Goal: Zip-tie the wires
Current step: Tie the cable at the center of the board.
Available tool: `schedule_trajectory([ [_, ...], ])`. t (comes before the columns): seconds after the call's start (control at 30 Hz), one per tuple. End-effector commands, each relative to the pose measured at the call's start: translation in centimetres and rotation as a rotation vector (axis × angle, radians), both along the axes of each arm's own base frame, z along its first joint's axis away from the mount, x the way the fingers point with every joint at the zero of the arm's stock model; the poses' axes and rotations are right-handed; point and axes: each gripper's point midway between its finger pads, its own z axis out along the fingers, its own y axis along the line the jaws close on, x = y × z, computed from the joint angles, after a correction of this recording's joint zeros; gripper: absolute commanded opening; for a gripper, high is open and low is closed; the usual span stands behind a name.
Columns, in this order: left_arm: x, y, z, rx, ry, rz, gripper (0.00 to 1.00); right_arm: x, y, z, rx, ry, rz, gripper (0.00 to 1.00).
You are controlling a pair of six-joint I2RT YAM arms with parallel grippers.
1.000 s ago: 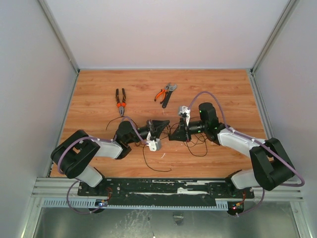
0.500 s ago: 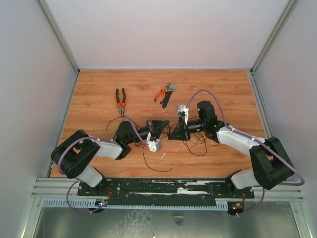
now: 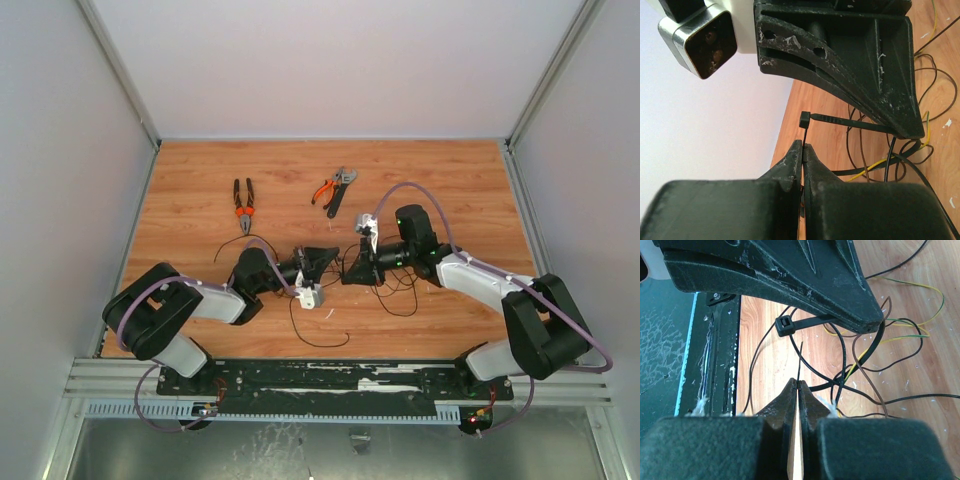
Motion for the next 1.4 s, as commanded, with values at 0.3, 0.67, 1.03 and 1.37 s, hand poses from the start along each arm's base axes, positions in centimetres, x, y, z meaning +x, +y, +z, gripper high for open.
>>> schedule_trajectory([
  [0.3, 0.39, 1.18, 0.63, -0.014, -0.030, 0.040, 0.00, -0.60, 0.99, -0.25, -0.022, -0.009, 0.048, 0.00],
  [0.67, 0.22, 1.20, 0.61, -0.009, -0.024, 0.033, 0.00, -0.59, 1.07, -0.28, -0.035, -0.015, 0.056, 0.00],
  [1.03, 0.21, 1.18, 0.30, -0.003, -0.020, 0.033, 0.00, -0.43, 1.21, 0.01, -0.037, -0.012, 0.062, 0.00],
  [1.37, 0.28, 1.16, 0.50, -0.004, -0.030, 0.035, 0.00, -0.31, 1.29, 0.05, -0.038, -0.004, 0.063, 0.00],
])
